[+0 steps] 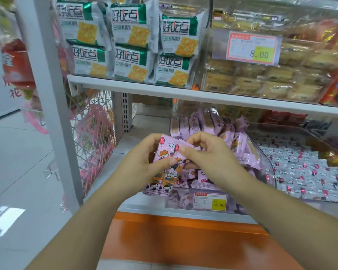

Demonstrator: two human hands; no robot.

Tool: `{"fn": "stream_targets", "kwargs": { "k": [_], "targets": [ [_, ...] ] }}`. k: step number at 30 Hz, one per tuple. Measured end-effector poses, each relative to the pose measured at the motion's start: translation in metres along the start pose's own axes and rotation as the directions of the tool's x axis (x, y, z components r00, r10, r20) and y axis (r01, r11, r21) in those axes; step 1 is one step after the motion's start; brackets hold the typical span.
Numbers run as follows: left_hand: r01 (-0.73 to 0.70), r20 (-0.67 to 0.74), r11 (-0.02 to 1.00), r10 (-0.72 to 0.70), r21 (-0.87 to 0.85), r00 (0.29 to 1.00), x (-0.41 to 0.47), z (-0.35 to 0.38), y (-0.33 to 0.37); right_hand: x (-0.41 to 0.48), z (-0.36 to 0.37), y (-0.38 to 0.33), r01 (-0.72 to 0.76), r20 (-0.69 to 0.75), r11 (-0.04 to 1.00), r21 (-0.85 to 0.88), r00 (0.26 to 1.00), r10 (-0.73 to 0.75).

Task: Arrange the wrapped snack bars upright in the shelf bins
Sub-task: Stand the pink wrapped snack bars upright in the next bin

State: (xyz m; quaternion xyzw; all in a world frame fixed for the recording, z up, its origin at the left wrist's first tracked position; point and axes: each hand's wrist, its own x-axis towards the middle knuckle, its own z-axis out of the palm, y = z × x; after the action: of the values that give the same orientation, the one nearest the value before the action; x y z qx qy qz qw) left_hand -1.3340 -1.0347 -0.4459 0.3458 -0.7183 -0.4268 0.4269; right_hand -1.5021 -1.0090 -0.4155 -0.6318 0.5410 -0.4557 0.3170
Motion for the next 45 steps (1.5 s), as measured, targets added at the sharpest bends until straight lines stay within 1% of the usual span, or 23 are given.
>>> {"fn": "stream_targets", "kwargs": {
  "k": [2, 4, 5, 6, 8, 9, 11, 13, 15, 17, 21, 24, 26, 28, 33, 36, 38, 41, 45],
  "targets": [
    [0.022, 0.030, 0.999, -0.024, 0.036, 0.999, -0.001, -0.007, -0.004, 0.001, 0.006, 0.004, -0.038, 0.051, 0.998, 0.056, 0.998, 0.036],
    [0.046, 0.042, 0.996, -0.050, 0.077, 0.998, -0.003, -0.014, -0.007, 0.002, 0.004, 0.007, -0.075, 0.151, 0.994, 0.080, 0.987, 0.062],
    [0.057, 0.038, 0.993, -0.061, 0.099, 0.997, -0.004, -0.018, -0.009, 0.004, -0.001, 0.009, -0.075, 0.222, 0.997, 0.016, 0.973, 0.070],
    [0.066, 0.028, 0.991, -0.070, 0.119, 0.997, -0.005, -0.022, -0.012, 0.005, -0.007, 0.012, -0.049, 0.311, 0.993, -0.108, 0.947, 0.081],
    [0.082, 0.000, 0.985, -0.083, 0.152, 0.997, -0.006, -0.028, -0.015, 0.005, -0.018, 0.020, 0.045, 0.485, 0.921, -0.387, 0.859, 0.162],
    [0.089, -0.013, 0.983, -0.088, 0.160, 0.996, -0.006, -0.029, -0.016, 0.004, -0.022, 0.024, 0.086, 0.540, 0.871, -0.484, 0.813, 0.220],
    [0.089, -0.035, 0.980, -0.084, 0.179, 0.996, -0.005, -0.028, -0.017, 0.001, -0.024, 0.030, 0.126, 0.587, 0.808, -0.575, 0.752, 0.300],
    [0.085, -0.050, 0.973, -0.076, 0.217, 0.996, -0.003, -0.026, -0.017, 0.000, -0.021, 0.033, 0.165, 0.620, 0.787, -0.594, 0.718, 0.317],
    [0.083, -0.047, 0.969, -0.074, 0.231, 0.996, -0.003, -0.023, -0.017, 0.002, -0.016, 0.035, 0.243, 0.651, 0.743, -0.624, 0.688, 0.321],
    [0.078, -0.042, 0.970, -0.071, 0.229, 0.997, -0.002, -0.022, -0.019, 0.005, -0.010, 0.038, 0.286, 0.674, 0.710, -0.643, 0.652, 0.348],
    [0.079, -0.043, 0.966, -0.071, 0.248, 0.997, -0.002, -0.023, -0.026, 0.015, -0.001, 0.047, 0.281, 0.689, 0.689, -0.669, 0.583, 0.431],
    [0.082, -0.045, 0.950, -0.072, 0.301, 0.996, -0.002, -0.023, -0.027, 0.023, 0.003, 0.050, 0.273, 0.669, 0.654, -0.706, 0.560, 0.489],
    [0.092, -0.059, 0.940, -0.077, 0.330, 0.995, -0.001, -0.022, -0.029, 0.026, 0.006, 0.050, 0.294, 0.661, 0.618, -0.729, 0.536, 0.525],
    [0.104, -0.075, 0.935, -0.083, 0.340, 0.994, 0.000, -0.021, -0.030, 0.028, 0.008, 0.051, 0.298, 0.669, 0.619, -0.726, 0.512, 0.538],
    [0.093, -0.057, 0.935, -0.078, 0.342, 0.995, 0.001, -0.020, -0.028, 0.031, 0.010, 0.051, 0.277, 0.675, 0.634, -0.722, 0.482, 0.559],
    [0.093, -0.052, 0.940, -0.080, 0.327, 0.995, 0.000, -0.020, -0.028, 0.031, 0.010, 0.051, 0.332, 0.681, 0.608, -0.722, 0.497, 0.538],
    [0.095, -0.076, 0.939, -0.073, 0.331, 0.994, -0.001, -0.020, -0.028, 0.031, 0.010, 0.051, 0.370, 0.679, 0.577, -0.728, 0.502, 0.536],
    [0.101, -0.059, 0.948, -0.087, 0.303, 0.994, -0.002, -0.019, -0.024, 0.030, 0.009, 0.050, 0.388, 0.681, 0.567, -0.727, 0.512, 0.523],
    [0.086, -0.040, 0.964, -0.078, 0.253, 0.996, -0.003, -0.020, -0.020, 0.026, 0.004, 0.047, 0.407, 0.676, 0.550, -0.729, 0.555, 0.485]
  ]
}}
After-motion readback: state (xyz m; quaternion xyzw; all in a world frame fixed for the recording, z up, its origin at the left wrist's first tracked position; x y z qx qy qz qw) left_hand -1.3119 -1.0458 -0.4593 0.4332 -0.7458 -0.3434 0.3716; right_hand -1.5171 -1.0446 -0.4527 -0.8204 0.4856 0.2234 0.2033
